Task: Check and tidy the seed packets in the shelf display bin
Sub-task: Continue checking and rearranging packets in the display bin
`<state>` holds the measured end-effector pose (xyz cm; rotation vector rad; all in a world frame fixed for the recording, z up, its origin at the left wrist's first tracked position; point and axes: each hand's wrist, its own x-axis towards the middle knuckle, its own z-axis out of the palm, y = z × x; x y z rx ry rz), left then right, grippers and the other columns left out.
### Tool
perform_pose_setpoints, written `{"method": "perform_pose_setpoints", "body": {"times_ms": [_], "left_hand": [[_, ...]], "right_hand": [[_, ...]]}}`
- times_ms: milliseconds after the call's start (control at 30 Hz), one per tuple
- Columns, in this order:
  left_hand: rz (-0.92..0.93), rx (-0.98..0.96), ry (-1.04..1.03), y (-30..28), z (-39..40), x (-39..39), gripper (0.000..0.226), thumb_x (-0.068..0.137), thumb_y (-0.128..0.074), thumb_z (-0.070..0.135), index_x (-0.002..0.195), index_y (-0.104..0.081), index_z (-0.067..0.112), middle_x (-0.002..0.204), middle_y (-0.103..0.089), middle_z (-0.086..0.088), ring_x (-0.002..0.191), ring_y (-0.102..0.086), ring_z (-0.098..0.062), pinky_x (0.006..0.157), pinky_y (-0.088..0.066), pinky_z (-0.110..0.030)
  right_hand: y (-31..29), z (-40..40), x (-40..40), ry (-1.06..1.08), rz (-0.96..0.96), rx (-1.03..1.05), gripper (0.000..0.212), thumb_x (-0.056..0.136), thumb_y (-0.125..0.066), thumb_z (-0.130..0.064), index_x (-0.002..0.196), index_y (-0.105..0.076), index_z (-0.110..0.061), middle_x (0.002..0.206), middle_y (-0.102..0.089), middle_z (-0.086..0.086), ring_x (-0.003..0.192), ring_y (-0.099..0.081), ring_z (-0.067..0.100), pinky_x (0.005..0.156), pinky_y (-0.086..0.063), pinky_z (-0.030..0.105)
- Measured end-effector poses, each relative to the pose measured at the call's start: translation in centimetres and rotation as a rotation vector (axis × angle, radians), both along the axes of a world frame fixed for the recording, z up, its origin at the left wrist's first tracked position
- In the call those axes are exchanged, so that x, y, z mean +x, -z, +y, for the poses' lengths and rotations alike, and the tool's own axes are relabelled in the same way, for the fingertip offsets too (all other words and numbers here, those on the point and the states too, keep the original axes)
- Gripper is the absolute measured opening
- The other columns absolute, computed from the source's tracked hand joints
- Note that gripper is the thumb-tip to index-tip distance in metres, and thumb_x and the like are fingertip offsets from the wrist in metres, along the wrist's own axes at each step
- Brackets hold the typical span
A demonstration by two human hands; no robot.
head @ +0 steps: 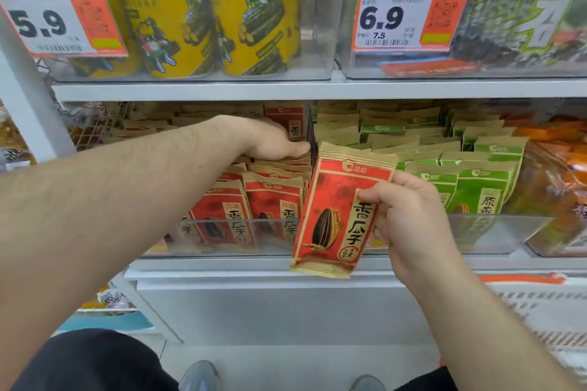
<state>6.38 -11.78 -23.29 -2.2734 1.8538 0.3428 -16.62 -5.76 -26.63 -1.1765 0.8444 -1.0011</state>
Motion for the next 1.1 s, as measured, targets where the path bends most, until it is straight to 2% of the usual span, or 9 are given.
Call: {"method": "perform_pose_setpoints", "body": {"times_ms": [267, 367, 467, 533, 600, 700, 900, 1033, 1100], "left_hand": [[-0.034, -0.104, 0.087, -1.2, 2.7, -0.2, 0.07, 0.095, -0.02, 0.067, 0.124, -0.064, 0.021, 0.137, -0.057, 0.001, 0.124, -0.051, -0.024, 0.108, -0.035, -0.048], [-0.122, -0.239, 0.141, -1.5, 5.4, -0.6, 0.055, 0.099, -0.027, 0.058, 0.115, -0.068, 0.025, 0.144, -0.049, 0.012, 0.132, -0.045, -0.017, 0.112, -0.016, -0.059], [-0.124, -0.476, 0.169, -1.1, 8.8, -0.5, 0.042, 0.1, -0.04, 0.048, 0.109, -0.072, 0.023, 0.143, -0.048, 0.017, 0.129, -0.046, -0.009, 0.113, -0.01, -0.056], [-0.1, -0.747, 0.223, -0.4, 10.9, 0.0, 0.026, 0.096, -0.054, 0.037, 0.1, -0.076, 0.023, 0.13, -0.06, 0.017, 0.12, -0.056, -0.01, 0.112, -0.022, -0.053], [-0.105, -1.028, 0.315, 0.3, 12.6, 0.6, 0.014, 0.089, -0.065, 0.025, 0.09, -0.078, 0.02, 0.112, -0.071, 0.012, 0.102, -0.067, -0.017, 0.095, -0.046, -0.049], [-0.062, -1.309, 0.378, 1.3, 14.4, 1.2, 0.008, 0.085, -0.07, 0.009, 0.084, -0.078, 0.009, 0.098, -0.075, -0.001, 0.087, -0.07, -0.024, 0.077, -0.057, -0.041], [0.053, -1.628, 0.23, 2.3, 17.6, 1.6, 0.015, 0.085, -0.062, -0.012, 0.085, -0.072, -0.002, 0.093, -0.067, -0.016, 0.088, -0.061, -0.023, 0.086, -0.048, -0.022], [0.379, -1.783, 0.018, 1.9, 19.1, 2.5, 0.051, 0.086, -0.047, -0.01, 0.094, -0.049, 0.041, 0.095, -0.053, 0.018, 0.083, -0.051, -0.015, 0.075, -0.042, -0.029], [0.535, -1.786, -0.034, 1.6, 19.5, 2.7, 0.053, 0.089, -0.044, -0.005, 0.092, -0.045, 0.048, 0.091, -0.051, 0.023, 0.08, -0.048, -0.006, 0.072, -0.04, -0.024]], "right_hand": [[0.1, 0.0, 0.1, 0.024, -0.011, -0.019, 0.042, 0.082, -0.05, 0.008, 0.054, -0.065, -0.018, 0.059, -0.064, 0.001, 0.045, -0.055, 0.009, 0.038, -0.038, 0.02], [0.0, 0.1, -0.1, 0.067, -0.048, -0.026, 0.044, 0.083, -0.047, 0.009, 0.05, -0.057, -0.017, 0.045, -0.053, -0.006, 0.034, -0.043, 0.002, 0.037, -0.033, 0.018], [-0.6, 0.4, -0.2, 0.098, -0.17, -0.036, 0.039, 0.085, -0.04, 0.012, 0.057, -0.045, -0.015, 0.035, -0.042, -0.008, 0.029, -0.039, 0.003, 0.039, -0.031, 0.017], [-1.1, 0.4, -0.2, 0.132, -0.268, -0.066, 0.036, 0.086, -0.036, 0.015, 0.063, -0.04, -0.012, 0.033, -0.041, -0.009, 0.029, -0.039, 0.001, 0.036, -0.031, 0.013], [-1.2, 0.2, -0.5, 0.175, -0.318, -0.109, 0.031, 0.085, -0.041, 0.011, 0.065, -0.039, -0.013, 0.035, -0.041, -0.011, 0.031, -0.037, 0.003, 0.038, -0.026, 0.015], [-0.7, -0.3, -0.8, 0.224, -0.319, -0.148, 0.014, 0.068, -0.05, -0.007, 0.064, -0.04, -0.016, 0.038, -0.033, -0.008, 0.034, -0.026, 0.011, 0.047, -0.011, 0.03], [-0.1, -0.4, -0.5, 0.243, -0.254, -0.184, 0.012, 0.065, -0.051, -0.011, 0.065, -0.04, -0.016, 0.039, -0.036, -0.007, 0.035, -0.032, 0.013, 0.049, -0.017, 0.029], [-0.2, 0.1, -0.1, 0.201, -0.254, -0.231, 0.009, 0.069, -0.051, -0.014, 0.069, -0.042, -0.016, 0.041, -0.045, -0.007, 0.034, -0.039, 0.013, 0.047, -0.027, 0.027], [-0.3, 0.5, 0.2, 0.192, -0.24, -0.257, 0.008, 0.072, -0.051, -0.015, 0.071, -0.043, -0.015, 0.039, -0.044, -0.008, 0.033, -0.04, 0.011, 0.048, -0.027, 0.029]]}}
